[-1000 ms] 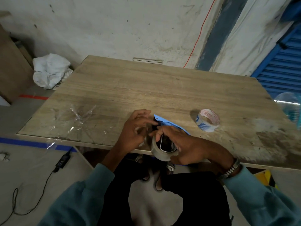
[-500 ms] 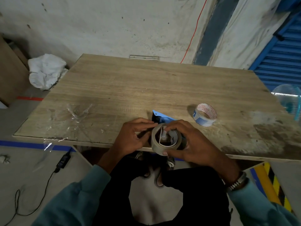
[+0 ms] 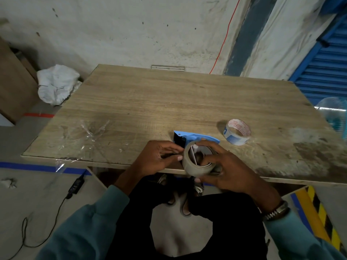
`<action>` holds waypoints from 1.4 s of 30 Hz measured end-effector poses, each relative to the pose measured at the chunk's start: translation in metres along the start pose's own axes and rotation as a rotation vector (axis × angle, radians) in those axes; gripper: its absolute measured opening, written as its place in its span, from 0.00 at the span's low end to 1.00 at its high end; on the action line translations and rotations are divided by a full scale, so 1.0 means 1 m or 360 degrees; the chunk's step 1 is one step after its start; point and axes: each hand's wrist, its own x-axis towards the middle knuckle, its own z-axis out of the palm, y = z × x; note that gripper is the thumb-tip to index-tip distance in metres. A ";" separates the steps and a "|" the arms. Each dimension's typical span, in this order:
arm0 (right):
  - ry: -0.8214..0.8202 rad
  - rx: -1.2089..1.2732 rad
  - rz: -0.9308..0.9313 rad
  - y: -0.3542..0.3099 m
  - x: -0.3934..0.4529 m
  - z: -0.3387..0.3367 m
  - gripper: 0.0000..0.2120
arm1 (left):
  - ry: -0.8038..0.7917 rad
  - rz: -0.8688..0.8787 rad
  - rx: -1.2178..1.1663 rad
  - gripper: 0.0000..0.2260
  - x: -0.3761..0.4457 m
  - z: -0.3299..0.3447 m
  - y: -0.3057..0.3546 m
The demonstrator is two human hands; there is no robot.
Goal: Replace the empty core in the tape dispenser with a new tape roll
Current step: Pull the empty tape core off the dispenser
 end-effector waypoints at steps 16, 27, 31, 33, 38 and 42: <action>0.0054 0.0165 -0.0016 0.008 0.002 0.009 0.10 | -0.0005 0.0026 -0.0181 0.17 -0.002 0.008 0.000; 0.0076 0.0195 0.0014 0.009 0.002 0.012 0.10 | 0.0139 -0.0667 -0.0674 0.08 -0.012 0.013 0.028; 0.0080 0.0197 0.0016 0.010 0.001 0.011 0.10 | 0.0135 -0.0783 -0.0736 0.09 -0.016 0.013 0.030; 0.0084 0.0197 0.0011 0.010 0.001 0.011 0.10 | 0.0142 -0.0825 -0.0729 0.08 -0.016 0.014 0.032; 0.0081 0.0212 -0.0044 0.012 0.001 0.013 0.11 | 0.0115 -0.0871 -0.0649 0.07 -0.012 0.011 0.039; 0.0086 0.0221 -0.0037 0.015 0.000 0.014 0.11 | 0.0002 -0.0805 -0.0448 0.06 -0.004 0.004 0.040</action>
